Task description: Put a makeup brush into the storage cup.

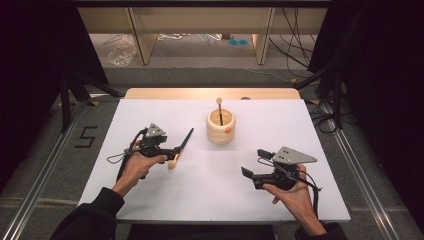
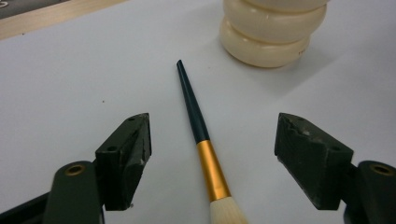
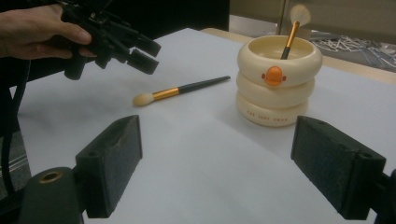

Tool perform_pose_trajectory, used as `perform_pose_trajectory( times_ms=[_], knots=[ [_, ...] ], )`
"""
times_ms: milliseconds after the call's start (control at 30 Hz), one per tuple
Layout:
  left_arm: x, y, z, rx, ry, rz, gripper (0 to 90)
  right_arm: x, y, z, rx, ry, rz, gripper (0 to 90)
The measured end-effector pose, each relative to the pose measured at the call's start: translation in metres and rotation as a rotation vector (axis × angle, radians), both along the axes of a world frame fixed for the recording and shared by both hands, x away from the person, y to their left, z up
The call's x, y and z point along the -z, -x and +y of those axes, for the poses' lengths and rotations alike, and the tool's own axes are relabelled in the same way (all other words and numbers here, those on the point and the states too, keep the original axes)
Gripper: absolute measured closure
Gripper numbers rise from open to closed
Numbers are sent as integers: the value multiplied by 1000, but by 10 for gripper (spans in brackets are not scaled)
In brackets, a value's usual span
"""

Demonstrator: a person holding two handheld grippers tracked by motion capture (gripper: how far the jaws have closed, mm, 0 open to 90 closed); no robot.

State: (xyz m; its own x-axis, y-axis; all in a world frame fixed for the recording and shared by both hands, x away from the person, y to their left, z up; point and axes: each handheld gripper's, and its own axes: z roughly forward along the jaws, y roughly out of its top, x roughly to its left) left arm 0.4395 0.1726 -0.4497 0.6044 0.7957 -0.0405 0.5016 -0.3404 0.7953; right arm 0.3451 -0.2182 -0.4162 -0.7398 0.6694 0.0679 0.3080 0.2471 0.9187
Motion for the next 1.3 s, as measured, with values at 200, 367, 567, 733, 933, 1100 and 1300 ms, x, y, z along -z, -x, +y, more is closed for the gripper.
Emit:
perform_pose_trajectory(
  times_ms=[200, 367, 567, 733, 933, 1100, 1300],
  knots=[
    [3, -7, 1, 32, -84, 36, 298, 0, 0, 2, -11, -10, 0, 175],
    [2, -11, -4, 41, -106, 47, 301, 0, 0, 2, -11, -9, 4, 175],
    [5, -18, -8, 36, -116, 77, 317, 1, 0, 2, -15, -10, 5, 175],
    [6, -23, -12, 39, -114, 105, 317, 1, -1, 3, -19, -14, 5, 175],
    [5, -32, -18, 44, -137, 141, 326, 1, -1, 3, -21, -9, 10, 175],
    [5, -39, -19, 67, -168, 183, 336, 1, -1, 2, -16, -4, 0, 175],
    [11, -43, -20, 74, -183, 220, 353, 1, -1, 2, -21, -10, 3, 175]
  ],
)
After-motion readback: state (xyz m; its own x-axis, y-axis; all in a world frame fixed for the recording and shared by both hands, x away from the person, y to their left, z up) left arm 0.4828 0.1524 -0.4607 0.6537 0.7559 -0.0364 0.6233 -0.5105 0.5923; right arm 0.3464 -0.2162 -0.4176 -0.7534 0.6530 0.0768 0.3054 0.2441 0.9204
